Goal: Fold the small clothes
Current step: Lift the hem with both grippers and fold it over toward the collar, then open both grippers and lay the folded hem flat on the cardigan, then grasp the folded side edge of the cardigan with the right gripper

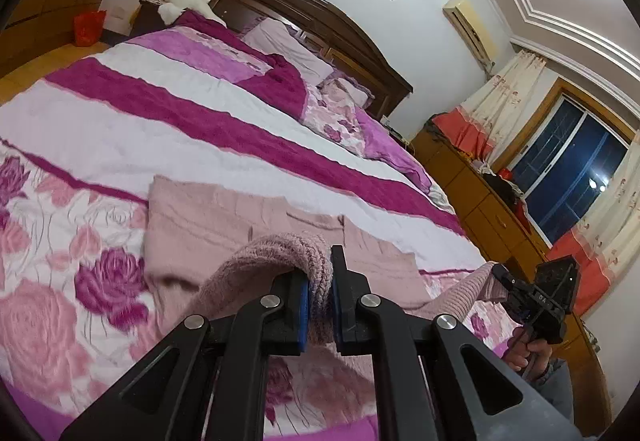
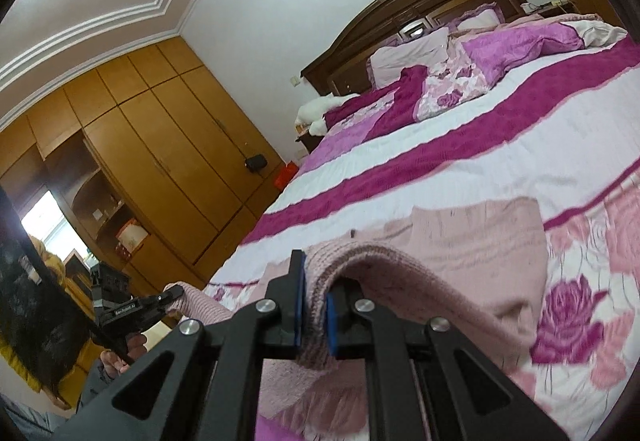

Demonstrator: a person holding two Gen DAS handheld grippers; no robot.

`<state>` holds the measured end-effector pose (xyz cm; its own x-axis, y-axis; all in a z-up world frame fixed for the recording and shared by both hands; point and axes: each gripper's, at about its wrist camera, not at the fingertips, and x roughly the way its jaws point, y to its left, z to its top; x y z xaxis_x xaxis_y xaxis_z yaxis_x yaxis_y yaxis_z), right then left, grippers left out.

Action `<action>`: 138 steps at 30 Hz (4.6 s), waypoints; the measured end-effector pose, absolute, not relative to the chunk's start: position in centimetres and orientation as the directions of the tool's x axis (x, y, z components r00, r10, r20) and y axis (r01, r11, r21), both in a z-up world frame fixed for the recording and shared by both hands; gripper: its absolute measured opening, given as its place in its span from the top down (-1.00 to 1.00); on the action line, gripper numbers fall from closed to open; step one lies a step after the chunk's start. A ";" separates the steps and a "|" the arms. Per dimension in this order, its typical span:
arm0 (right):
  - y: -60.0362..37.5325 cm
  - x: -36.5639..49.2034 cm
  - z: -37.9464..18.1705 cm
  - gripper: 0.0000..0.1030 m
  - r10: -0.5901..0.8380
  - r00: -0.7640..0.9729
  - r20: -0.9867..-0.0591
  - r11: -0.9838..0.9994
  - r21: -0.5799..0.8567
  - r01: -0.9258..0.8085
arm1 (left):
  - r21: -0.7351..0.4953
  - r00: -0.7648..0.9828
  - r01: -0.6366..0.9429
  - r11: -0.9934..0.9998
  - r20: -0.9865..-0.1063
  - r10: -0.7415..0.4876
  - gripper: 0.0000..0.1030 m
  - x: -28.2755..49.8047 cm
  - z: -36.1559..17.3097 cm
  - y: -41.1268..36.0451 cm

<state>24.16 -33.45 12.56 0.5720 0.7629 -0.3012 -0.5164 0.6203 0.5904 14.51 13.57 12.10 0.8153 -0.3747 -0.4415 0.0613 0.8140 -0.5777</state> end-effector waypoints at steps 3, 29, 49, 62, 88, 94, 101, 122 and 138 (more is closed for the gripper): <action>-33.5 26.2 12.5 0.83 0.754 0.584 -0.301 0.627 0.595 -0.503 | -0.572 0.818 0.051 0.818 -0.446 -0.363 1.00 16.2 12.0 14.3; -33.2 41.1 4.2 0.83 0.676 0.624 -0.391 0.691 0.630 -0.354 | -0.637 0.792 -0.072 0.768 -0.504 -0.343 1.00 29.1 2.5 19.4; -35.5 43.0 -0.5 -0.23 0.634 0.661 -0.401 0.675 0.704 -0.221 | -0.581 0.751 -0.071 0.811 -0.566 -0.339 0.46 28.9 1.2 18.9; -36.1 41.5 -0.7 -0.23 0.640 0.642 -0.422 0.685 0.692 -0.228 | -0.549 0.719 -0.095 0.830 -0.615 -0.324 0.45 28.2 0.7 17.8; -39.4 34.4 -0.9 -0.23 0.600 0.601 -0.528 0.771 0.581 -0.259 | -0.321 0.716 -0.035 0.946 -0.669 -0.200 0.38 21.5 0.4 10.5; -40.6 34.2 -1.0 -0.23 0.538 0.598 -0.594 0.830 0.498 -0.251 | -0.330 0.711 -0.048 0.943 -0.674 -0.200 0.38 21.4 -0.1 10.2; -41.8 36.6 -2.6 -0.23 0.566 0.559 -0.606 0.808 0.543 -0.229 | -0.309 0.710 -0.033 0.950 -0.676 -0.195 0.38 21.6 -0.3 9.7; -38.0 43.7 -4.6 0.09 0.721 0.435 -0.539 0.681 0.666 -0.304 | -0.264 0.703 -0.022 0.964 -0.690 -0.173 0.38 23.2 -0.6 9.3; -37.3 42.9 -2.2 0.75 0.616 0.479 -0.625 0.783 0.554 -0.285 | -0.294 0.716 -0.026 0.956 -0.672 -0.187 0.38 22.4 -0.5 10.1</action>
<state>42.92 -37.29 -2.24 0.4787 0.6165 -0.6252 -0.2847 0.7826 0.5536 22.35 10.14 -0.49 0.7162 -0.1874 -0.6723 -0.0257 0.9556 -0.2937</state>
